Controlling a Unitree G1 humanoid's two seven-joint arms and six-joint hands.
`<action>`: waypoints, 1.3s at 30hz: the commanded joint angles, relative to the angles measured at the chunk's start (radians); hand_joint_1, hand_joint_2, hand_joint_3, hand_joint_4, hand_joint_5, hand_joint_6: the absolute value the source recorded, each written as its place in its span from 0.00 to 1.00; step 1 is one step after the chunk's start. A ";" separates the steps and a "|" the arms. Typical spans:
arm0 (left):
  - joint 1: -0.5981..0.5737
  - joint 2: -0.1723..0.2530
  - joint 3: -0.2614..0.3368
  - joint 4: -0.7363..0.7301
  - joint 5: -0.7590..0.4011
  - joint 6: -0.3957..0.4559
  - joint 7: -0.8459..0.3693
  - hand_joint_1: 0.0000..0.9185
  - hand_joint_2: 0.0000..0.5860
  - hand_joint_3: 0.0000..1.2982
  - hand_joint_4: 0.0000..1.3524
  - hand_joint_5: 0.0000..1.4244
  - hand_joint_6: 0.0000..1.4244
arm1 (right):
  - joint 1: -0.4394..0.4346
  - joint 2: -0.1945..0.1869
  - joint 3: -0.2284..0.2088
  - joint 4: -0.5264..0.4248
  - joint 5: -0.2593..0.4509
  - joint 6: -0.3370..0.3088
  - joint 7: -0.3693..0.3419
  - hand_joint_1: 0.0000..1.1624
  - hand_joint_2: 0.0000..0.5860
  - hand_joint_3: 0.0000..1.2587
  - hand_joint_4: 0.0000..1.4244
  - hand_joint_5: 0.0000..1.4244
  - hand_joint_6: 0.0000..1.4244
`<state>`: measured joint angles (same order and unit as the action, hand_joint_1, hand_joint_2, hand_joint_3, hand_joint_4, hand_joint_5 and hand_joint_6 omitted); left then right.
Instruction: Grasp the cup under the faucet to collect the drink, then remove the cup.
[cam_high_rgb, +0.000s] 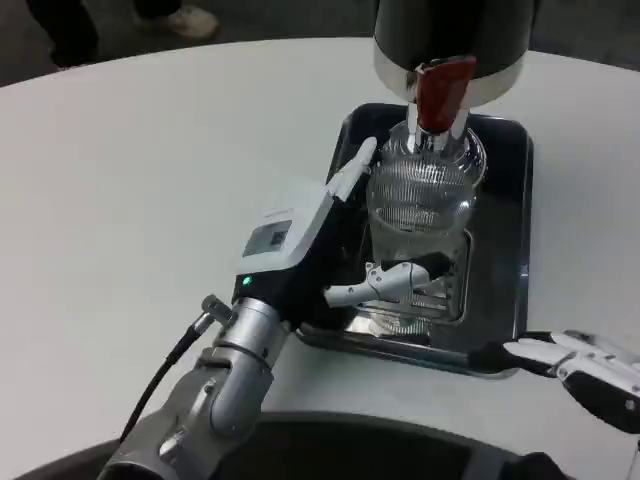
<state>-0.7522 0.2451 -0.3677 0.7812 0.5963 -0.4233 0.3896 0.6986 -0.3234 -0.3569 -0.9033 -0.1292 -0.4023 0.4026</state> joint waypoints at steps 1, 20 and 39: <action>0.025 0.014 0.008 0.003 -0.007 -0.012 -0.018 0.12 0.01 0.00 0.00 0.11 0.14 | 0.007 0.007 0.007 0.004 0.003 -0.008 -0.006 0.47 0.88 0.22 0.15 0.10 0.04; 0.157 0.065 0.095 -0.221 -0.068 -0.010 -0.101 0.06 0.00 0.00 0.00 0.00 0.00 | -0.001 0.007 0.020 0.003 -0.005 0.003 -0.007 0.47 0.88 0.23 0.15 0.10 0.04; 0.106 0.253 0.361 -0.230 -0.869 -0.003 -1.113 0.01 0.00 0.00 0.00 0.00 0.00 | -0.022 0.009 0.025 0.012 -0.008 0.016 -0.009 0.47 0.88 0.23 0.15 0.11 0.04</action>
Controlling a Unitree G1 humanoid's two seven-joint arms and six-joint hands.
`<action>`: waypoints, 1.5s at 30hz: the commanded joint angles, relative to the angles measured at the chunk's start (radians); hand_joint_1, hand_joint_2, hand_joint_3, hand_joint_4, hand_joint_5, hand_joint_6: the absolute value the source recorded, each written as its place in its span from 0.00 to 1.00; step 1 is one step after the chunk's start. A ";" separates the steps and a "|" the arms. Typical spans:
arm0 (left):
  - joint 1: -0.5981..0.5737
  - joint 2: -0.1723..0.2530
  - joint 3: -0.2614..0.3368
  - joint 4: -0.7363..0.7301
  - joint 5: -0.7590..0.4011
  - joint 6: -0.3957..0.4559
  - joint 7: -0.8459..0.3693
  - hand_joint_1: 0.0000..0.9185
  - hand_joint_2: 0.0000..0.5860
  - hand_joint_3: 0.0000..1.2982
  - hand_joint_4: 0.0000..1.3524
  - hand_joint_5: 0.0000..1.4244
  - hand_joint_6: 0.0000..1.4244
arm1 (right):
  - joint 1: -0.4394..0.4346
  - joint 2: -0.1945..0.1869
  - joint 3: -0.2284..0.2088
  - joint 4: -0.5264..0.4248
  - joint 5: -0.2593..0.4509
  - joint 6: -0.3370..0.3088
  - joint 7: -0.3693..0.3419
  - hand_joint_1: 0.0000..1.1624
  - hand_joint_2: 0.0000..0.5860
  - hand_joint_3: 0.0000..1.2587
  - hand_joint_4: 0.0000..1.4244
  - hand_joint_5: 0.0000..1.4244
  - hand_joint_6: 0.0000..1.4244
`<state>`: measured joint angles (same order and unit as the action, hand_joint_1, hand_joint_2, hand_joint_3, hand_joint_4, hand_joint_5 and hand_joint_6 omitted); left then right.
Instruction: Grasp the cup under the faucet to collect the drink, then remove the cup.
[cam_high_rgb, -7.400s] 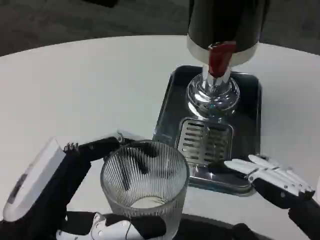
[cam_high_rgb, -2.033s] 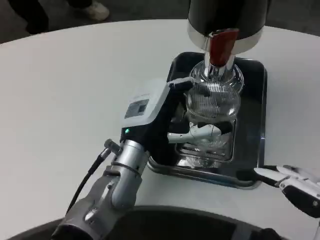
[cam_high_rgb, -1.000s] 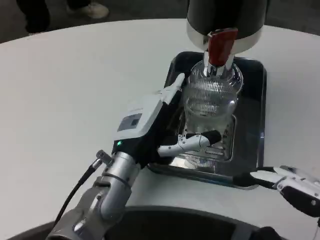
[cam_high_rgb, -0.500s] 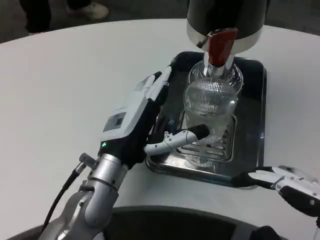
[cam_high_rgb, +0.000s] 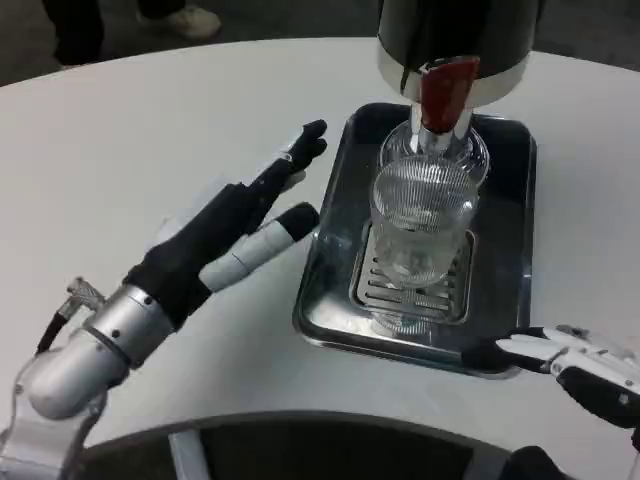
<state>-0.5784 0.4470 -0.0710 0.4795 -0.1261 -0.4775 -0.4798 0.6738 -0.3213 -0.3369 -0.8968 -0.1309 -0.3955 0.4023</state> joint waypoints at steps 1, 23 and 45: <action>-0.090 0.065 0.077 0.094 -0.175 0.071 -0.309 0.01 0.00 0.00 0.00 0.00 0.00 | 0.002 0.007 0.005 0.005 -0.006 0.010 -0.008 0.47 0.88 0.23 0.15 0.11 0.04; -0.554 0.183 0.303 0.709 -0.277 0.447 -0.980 0.05 0.00 0.00 0.00 0.00 0.00 | -0.001 0.010 -0.001 0.001 -0.009 0.027 -0.011 0.48 0.89 0.23 0.15 0.11 0.05; -0.693 0.020 0.322 0.718 -0.227 0.405 -0.887 0.02 0.00 0.00 0.00 0.00 0.00 | 0.000 0.012 -0.021 0.009 -0.001 0.041 -0.016 0.48 0.90 0.23 0.15 0.11 0.05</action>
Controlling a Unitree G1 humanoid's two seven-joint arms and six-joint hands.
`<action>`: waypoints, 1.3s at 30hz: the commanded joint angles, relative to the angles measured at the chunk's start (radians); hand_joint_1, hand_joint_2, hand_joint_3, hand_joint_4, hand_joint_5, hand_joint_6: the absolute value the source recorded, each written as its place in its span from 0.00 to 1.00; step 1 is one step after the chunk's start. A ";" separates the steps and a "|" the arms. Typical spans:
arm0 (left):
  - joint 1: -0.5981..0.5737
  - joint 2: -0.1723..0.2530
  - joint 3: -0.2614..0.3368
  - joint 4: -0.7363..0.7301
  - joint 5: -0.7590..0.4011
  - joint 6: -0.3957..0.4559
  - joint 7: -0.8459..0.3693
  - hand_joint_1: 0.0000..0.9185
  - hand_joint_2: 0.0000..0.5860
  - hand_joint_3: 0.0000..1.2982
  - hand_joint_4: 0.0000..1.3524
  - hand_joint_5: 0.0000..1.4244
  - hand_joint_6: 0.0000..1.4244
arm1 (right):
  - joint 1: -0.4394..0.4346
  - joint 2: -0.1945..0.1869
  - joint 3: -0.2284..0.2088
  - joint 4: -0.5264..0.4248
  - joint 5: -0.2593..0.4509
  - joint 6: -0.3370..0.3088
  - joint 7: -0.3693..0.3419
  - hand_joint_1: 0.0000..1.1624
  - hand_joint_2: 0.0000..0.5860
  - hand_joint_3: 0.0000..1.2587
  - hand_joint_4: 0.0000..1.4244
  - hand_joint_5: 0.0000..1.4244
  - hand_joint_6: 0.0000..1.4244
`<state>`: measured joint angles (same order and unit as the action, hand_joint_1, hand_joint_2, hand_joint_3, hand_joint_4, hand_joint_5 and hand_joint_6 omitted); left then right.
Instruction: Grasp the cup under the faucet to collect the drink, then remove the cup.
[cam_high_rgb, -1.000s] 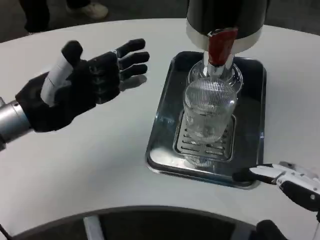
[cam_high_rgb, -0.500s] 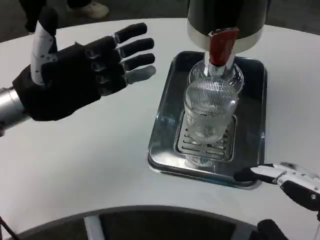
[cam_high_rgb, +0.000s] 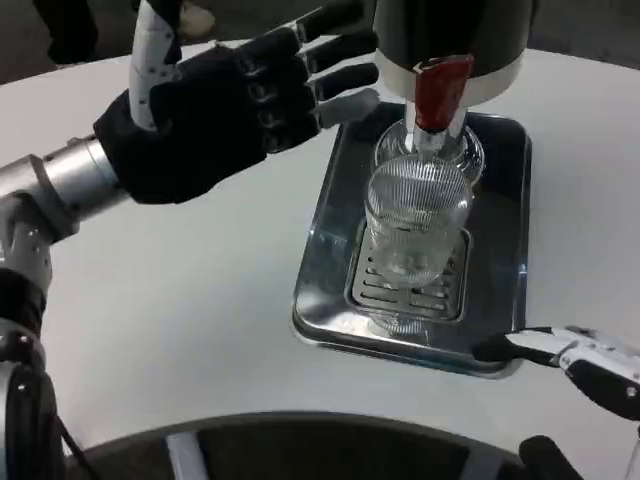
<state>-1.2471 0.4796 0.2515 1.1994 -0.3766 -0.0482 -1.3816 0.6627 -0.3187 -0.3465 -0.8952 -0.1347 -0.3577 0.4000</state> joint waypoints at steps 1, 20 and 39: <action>-0.027 -0.015 0.000 -0.003 0.024 -0.027 0.017 0.02 0.00 0.00 0.00 0.00 0.00 | 0.012 0.010 -0.013 0.008 0.004 0.003 -0.014 0.48 0.90 0.23 0.15 0.11 0.05; -0.054 -0.072 -0.012 -0.069 0.049 -0.071 0.065 0.03 0.00 0.10 0.07 0.10 0.04 | -0.004 0.007 -0.012 0.023 0.005 0.015 -0.018 0.49 0.90 0.23 0.15 0.12 0.06; -0.043 -0.089 -0.042 -0.116 0.053 -0.109 0.088 0.03 0.00 0.16 0.13 0.17 0.08 | -0.011 0.005 -0.020 0.022 0.018 0.025 -0.017 0.49 0.90 0.24 0.15 0.12 0.06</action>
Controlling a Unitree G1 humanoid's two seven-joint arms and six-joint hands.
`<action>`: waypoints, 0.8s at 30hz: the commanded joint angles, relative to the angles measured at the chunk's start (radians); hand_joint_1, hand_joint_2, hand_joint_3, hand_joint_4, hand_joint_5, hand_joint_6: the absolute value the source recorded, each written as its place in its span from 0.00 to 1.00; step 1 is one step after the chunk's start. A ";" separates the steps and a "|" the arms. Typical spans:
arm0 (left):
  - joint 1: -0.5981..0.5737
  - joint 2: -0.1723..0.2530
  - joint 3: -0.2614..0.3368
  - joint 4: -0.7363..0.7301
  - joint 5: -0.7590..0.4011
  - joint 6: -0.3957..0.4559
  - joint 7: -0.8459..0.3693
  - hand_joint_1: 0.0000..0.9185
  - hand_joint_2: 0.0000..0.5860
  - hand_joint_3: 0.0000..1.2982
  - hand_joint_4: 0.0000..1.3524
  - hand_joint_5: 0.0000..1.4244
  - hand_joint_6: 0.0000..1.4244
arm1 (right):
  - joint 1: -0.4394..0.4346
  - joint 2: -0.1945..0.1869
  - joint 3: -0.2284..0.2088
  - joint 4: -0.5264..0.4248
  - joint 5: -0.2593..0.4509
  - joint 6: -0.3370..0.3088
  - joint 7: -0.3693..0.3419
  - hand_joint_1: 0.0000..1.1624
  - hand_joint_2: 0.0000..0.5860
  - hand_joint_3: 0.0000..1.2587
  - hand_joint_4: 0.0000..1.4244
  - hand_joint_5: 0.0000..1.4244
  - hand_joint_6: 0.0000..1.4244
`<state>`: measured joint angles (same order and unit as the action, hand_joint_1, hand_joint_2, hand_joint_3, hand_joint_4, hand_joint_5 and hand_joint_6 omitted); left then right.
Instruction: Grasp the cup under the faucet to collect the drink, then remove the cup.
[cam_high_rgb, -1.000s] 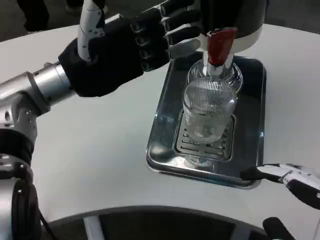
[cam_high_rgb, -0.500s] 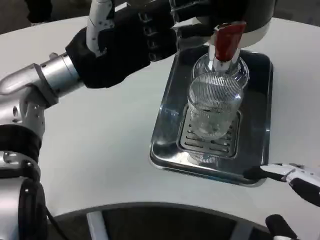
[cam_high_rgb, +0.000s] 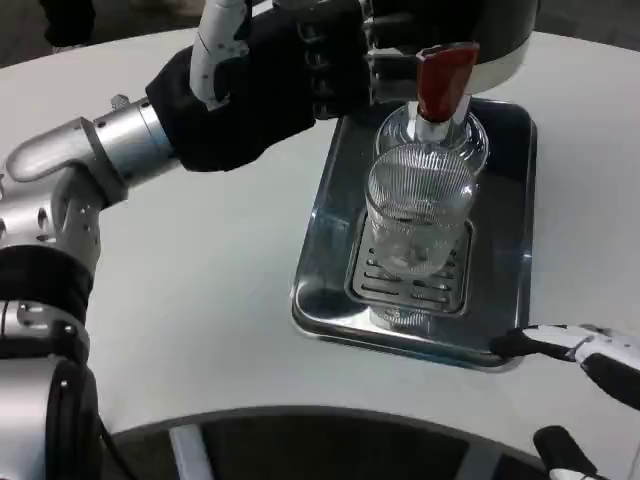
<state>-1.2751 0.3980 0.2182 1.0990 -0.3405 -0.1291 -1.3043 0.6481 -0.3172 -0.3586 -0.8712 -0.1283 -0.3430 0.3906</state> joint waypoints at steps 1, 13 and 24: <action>-0.015 -0.009 -0.011 -0.018 0.019 -0.036 0.017 0.03 0.00 0.16 0.13 0.17 0.08 | 0.003 0.003 -0.008 -0.002 0.013 0.012 -0.008 0.49 0.90 0.24 0.15 0.12 0.06; -0.005 -0.045 -0.043 -0.078 0.018 -0.063 0.030 0.01 0.00 0.15 0.11 0.16 0.07 | 0.012 0.008 -0.016 -0.001 0.020 0.008 -0.008 0.49 0.90 0.24 0.16 0.13 0.06; 0.036 -0.080 -0.093 -0.172 0.017 -0.051 0.025 0.01 0.00 0.15 0.10 0.15 0.05 | 0.017 0.011 -0.011 -0.002 0.020 0.002 -0.009 0.49 0.90 0.25 0.16 0.13 0.06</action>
<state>-1.2722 0.3262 0.1406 0.9495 -0.3397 -0.1773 -1.2707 0.6503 -0.3163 -0.3722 -0.8711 -0.1194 -0.3339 0.3906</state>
